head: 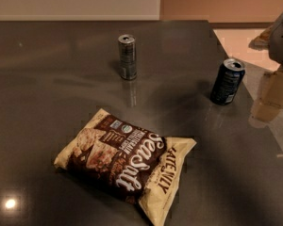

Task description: Move brown chip bag near redbull can

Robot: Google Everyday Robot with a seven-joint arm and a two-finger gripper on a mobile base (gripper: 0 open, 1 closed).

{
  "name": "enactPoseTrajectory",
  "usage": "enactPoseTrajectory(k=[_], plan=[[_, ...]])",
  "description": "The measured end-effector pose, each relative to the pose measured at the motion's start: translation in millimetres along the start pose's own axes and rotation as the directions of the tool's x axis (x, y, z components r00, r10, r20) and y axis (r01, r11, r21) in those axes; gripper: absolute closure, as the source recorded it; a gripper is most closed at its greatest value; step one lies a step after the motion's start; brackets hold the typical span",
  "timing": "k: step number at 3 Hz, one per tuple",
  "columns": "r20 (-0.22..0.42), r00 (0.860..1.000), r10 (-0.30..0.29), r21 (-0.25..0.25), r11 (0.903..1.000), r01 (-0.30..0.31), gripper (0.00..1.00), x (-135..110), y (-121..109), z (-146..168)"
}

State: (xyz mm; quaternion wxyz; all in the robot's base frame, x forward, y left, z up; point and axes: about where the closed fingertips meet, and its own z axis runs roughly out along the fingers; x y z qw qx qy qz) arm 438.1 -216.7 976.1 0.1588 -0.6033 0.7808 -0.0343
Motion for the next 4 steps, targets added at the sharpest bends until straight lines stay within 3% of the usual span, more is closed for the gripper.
enactPoseTrajectory(k=[1, 2, 3, 4], plan=[[0.0, 1.0, 0.0, 0.0, 1.0, 0.0, 0.0, 0.0, 0.0, 0.0], [0.022, 0.999, -0.037, -0.046, 0.9982, 0.038, 0.0, -17.4, 10.1, 2.2], [0.07, 0.995, -0.074, -0.117, 0.9897, 0.082, 0.0, -49.0, 38.1, 9.5], [0.108, 0.989, -0.104, -0.186, 0.9749, 0.123, 0.0, -79.7, 71.9, 22.7]])
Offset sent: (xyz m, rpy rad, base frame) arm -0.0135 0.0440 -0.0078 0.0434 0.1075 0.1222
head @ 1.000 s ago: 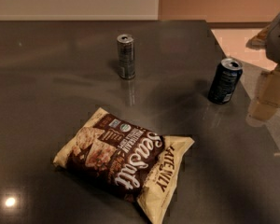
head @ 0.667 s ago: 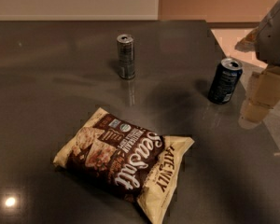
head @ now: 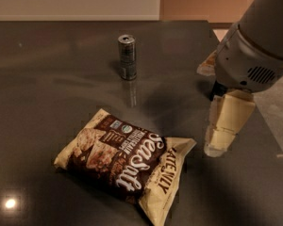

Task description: Move brown chip bag near redbull can

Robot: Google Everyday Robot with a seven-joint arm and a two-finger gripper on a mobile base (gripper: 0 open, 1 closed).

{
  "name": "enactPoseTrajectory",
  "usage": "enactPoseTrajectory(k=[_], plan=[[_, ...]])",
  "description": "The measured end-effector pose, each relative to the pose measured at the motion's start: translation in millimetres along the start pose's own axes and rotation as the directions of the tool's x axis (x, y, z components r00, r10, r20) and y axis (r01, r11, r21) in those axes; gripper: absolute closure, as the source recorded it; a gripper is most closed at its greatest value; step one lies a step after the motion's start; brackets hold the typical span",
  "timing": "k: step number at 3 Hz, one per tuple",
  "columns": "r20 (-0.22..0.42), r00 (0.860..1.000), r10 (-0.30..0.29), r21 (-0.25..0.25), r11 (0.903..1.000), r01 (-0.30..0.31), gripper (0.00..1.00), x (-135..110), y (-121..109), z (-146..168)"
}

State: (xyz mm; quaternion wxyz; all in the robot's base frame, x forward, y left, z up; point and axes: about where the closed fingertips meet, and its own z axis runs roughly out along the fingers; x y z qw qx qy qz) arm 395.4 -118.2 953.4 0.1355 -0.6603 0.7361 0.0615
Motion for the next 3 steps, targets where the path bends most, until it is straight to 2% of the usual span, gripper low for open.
enactPoseTrajectory(k=[1, 3], plan=[[0.009, 1.0, -0.027, -0.056, 0.998, 0.028, 0.0, -23.3, 26.5, 22.9], [0.013, 0.997, -0.078, -0.112, 0.9905, 0.079, 0.0, -51.4, 63.8, 61.6]])
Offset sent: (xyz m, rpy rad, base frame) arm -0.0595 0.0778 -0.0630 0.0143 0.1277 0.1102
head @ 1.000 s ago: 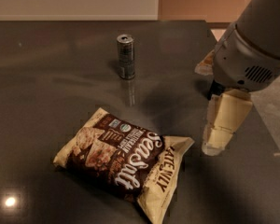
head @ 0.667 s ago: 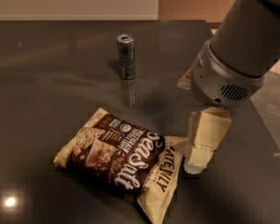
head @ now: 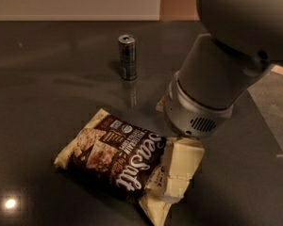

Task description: Move brown chip bag near redbull can

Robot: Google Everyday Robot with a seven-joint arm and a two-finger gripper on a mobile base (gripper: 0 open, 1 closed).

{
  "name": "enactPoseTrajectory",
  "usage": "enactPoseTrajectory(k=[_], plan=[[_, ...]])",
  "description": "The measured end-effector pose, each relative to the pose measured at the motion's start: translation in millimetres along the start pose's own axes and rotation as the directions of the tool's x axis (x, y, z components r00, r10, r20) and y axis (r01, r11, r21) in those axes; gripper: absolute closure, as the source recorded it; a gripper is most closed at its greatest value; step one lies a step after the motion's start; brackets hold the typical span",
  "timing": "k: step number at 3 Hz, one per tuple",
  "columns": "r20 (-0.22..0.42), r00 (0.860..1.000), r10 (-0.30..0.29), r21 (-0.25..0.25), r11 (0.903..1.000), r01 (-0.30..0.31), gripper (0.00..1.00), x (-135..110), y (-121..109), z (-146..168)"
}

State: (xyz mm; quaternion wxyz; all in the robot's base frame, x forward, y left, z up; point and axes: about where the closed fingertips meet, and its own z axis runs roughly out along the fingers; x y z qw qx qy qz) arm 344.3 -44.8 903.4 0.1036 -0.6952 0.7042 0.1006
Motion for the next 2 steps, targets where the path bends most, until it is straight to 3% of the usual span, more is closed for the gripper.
enactPoseTrajectory(k=[2], plan=[[-0.03, 0.999, -0.031, 0.0, 0.9995, 0.031, 0.0, -11.5, 0.2, 41.5]])
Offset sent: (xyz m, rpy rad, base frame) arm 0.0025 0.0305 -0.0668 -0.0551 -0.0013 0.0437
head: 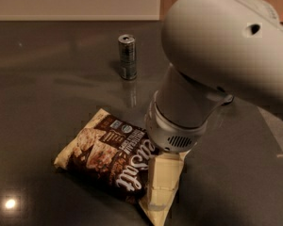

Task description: Move brown chip bag near redbull can

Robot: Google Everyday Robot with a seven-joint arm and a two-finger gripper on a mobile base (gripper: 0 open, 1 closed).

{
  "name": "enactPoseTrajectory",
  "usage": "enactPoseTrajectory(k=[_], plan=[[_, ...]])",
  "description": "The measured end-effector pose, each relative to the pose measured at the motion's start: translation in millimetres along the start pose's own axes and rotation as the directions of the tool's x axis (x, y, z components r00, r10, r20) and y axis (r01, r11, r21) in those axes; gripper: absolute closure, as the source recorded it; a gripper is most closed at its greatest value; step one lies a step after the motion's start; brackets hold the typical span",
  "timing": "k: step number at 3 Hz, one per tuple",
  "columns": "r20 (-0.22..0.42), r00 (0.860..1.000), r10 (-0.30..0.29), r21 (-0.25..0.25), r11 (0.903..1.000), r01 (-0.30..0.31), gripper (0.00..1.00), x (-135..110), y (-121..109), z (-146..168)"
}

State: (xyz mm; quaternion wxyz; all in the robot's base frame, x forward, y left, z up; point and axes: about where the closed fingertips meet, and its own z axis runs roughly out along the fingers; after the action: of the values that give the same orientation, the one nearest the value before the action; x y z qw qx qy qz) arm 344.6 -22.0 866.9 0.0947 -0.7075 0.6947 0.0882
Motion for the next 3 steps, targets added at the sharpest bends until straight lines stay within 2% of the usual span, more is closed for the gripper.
enactPoseTrajectory(k=[1, 3], plan=[[-0.029, 1.0, -0.011, -0.01, 0.9999, 0.011, 0.18, -2.4, -0.5, 14.9], [-0.052, 0.998, -0.02, -0.018, 0.9997, 0.019, 0.64, -6.8, -13.9, 18.7]])
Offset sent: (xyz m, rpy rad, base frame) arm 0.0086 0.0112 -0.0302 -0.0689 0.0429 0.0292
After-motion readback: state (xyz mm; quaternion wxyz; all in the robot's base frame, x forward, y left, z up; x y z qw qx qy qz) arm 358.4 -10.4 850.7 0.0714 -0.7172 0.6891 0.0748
